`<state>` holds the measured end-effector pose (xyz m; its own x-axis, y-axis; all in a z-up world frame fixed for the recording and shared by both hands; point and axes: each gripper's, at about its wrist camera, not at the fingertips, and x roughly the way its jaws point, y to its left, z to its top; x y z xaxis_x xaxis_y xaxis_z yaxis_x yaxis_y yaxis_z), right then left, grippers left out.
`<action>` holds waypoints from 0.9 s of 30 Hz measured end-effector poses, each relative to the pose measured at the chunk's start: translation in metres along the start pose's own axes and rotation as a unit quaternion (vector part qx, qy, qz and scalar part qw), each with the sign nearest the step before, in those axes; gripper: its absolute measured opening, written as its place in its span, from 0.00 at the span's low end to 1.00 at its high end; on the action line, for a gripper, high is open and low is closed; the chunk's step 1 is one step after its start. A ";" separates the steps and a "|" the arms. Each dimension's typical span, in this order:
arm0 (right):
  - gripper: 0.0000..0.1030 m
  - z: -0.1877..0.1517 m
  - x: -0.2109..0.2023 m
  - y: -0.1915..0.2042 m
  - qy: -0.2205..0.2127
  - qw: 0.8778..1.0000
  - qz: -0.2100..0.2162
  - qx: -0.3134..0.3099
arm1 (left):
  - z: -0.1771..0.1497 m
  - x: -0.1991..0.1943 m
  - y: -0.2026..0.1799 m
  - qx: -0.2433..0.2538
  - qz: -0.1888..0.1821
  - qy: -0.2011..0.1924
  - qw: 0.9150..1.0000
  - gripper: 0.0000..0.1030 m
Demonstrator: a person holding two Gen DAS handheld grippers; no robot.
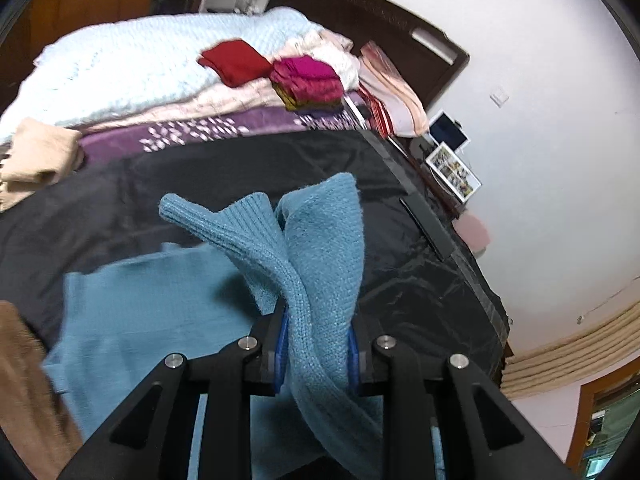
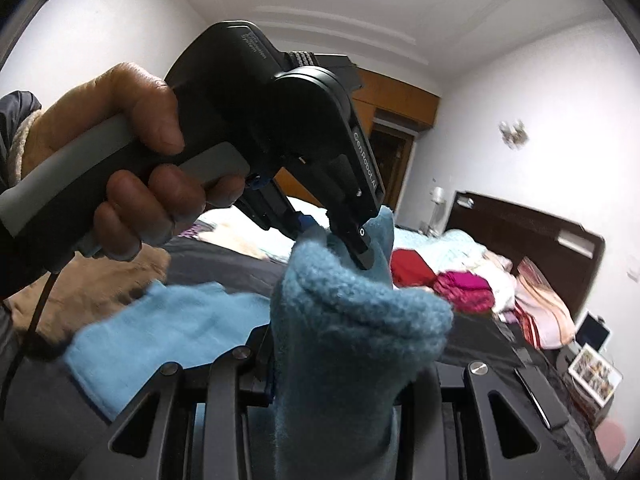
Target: Fold clothes
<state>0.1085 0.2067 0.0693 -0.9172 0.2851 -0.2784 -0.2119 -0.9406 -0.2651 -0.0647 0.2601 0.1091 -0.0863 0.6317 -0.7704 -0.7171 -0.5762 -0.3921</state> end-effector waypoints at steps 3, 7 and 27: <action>0.33 0.010 0.008 0.038 -0.002 1.000 0.017 -0.026 | -0.009 -0.027 0.039 -0.012 0.009 -0.016 1.000 0.25; 0.33 0.011 0.024 0.092 0.009 0.997 0.042 -0.065 | -0.028 -0.046 0.095 -0.040 0.022 -0.027 0.999 0.25; 0.34 -0.034 0.082 0.180 0.135 0.973 0.118 -0.143 | -0.108 -0.015 0.228 -0.118 0.029 -0.016 0.992 0.30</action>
<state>0.0068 0.0664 -0.0325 -0.7990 0.1414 -0.5845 0.1319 -0.9071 -0.3998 -0.1525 0.0636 -0.0228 -0.1473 0.6085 -0.7798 -0.5285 -0.7148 -0.4580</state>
